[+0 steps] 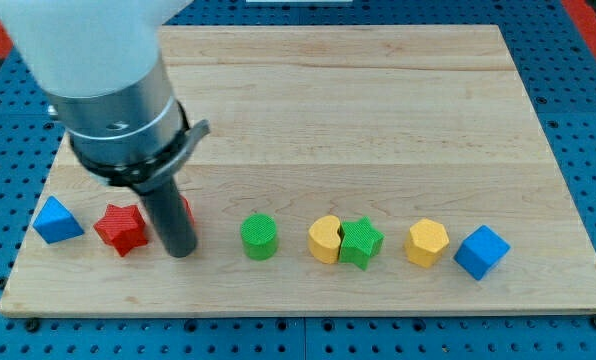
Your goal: Push the yellow hexagon towards centre
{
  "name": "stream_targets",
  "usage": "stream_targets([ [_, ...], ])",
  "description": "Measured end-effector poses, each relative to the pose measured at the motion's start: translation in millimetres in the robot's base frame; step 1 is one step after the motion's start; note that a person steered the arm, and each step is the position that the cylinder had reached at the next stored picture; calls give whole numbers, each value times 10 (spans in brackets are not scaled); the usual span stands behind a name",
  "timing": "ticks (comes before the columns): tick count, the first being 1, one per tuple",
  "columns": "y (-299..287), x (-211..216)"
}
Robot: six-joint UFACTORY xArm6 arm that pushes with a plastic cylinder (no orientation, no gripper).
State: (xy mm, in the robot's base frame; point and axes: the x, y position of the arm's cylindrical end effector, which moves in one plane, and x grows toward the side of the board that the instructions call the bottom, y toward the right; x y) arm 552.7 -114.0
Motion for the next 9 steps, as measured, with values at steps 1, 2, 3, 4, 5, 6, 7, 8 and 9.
stream_targets([
  [1, -120, -294],
  [2, -443, -586],
  [3, -21, -625],
  [4, 1196, -626],
  [5, 1949, -610],
  [6, 3115, -535],
  [7, 3899, 226],
  [8, 3677, 630],
  [9, 2799, 469],
])
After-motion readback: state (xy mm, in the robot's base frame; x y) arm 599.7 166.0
